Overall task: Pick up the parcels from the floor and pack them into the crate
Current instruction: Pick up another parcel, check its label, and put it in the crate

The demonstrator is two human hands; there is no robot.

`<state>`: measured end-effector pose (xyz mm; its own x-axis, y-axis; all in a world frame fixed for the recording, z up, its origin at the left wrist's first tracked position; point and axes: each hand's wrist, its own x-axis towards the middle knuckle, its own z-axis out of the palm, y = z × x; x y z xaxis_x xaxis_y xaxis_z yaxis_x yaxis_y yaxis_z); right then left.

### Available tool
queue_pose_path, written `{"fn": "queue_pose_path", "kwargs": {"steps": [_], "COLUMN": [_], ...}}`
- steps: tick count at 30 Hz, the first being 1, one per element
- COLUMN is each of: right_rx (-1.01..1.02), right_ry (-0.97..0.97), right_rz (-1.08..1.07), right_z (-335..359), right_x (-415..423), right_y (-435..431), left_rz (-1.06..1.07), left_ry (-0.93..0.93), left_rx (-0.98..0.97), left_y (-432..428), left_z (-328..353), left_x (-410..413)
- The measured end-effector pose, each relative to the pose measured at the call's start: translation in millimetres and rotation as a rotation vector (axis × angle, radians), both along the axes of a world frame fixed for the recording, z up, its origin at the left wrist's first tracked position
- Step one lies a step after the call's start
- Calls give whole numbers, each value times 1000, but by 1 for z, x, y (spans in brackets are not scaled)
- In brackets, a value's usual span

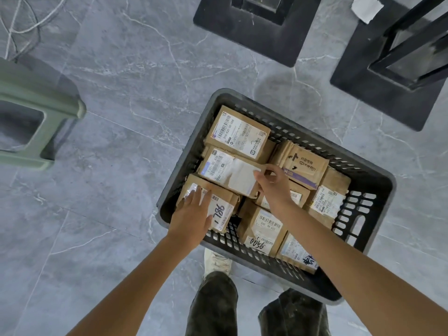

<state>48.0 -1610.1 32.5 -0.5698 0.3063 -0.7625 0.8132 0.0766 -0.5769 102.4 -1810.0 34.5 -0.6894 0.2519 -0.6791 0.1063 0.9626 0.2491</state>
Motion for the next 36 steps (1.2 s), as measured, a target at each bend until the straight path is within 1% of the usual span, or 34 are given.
{"fn": "queue_pose_path", "kwargs": {"steps": [2, 6, 7, 9, 12, 13, 14, 16, 18, 20, 21, 23, 26, 29, 32, 36], "right_rx": [46, 132, 140, 166, 202, 181, 128, -40, -126, -142, -118, -89, -56, -1, 57, 82], "right_ry": [20, 31, 14, -30, -110, -133, -161, -240, -290, -311, -315, -317, -257, -168, -74, 75], "right_rz": [-10, 20, 30, 67, 172, 187, 191, 148, 153, 223, 261, 262, 248, 247, 227, 239], "right_z": [-5, -19, -21, -27, -33, -34, -36, -38, -35, -23, -16, 0, 41, 97, 172, 282], "right_x": [5, 0, -2, -7, -10, -10, -10, -7, 0, 12, 18, 29, 33, 26, 12, -5], "right_y": [-8, -24, -27, -33, -34, -34, -34, -32, -28, -22, -17, -5, 14, 34, 49, 65], "left_rz": [77, 96, 83, -14, -254, -317, -335, -285, -265, -255, -239, -227, -274, -233, -208, -212], "left_ry": [59, 162, 194, 254, 217, 190, 146, 34, -20, -24, -20, -29, -47, -27, 15, 102], "left_rx": [47, 24, 10, -25, -111, -133, -148, -167, -180, -182, -176, -158, -148, -102, -13, 90], "left_y": [5, 13, 14, 16, 20, 20, 19, 18, 17, 16, 14, 11, 13, 22, 41, 72], "left_z": [1, 6, 7, 3, -6, -11, -14, -20, -21, -17, -14, -2, 35, 93, 173, 292], "left_x": [-11, -34, -39, -44, -46, -45, -44, -41, -37, -36, -36, -37, -44, -58, -75, -105]}}
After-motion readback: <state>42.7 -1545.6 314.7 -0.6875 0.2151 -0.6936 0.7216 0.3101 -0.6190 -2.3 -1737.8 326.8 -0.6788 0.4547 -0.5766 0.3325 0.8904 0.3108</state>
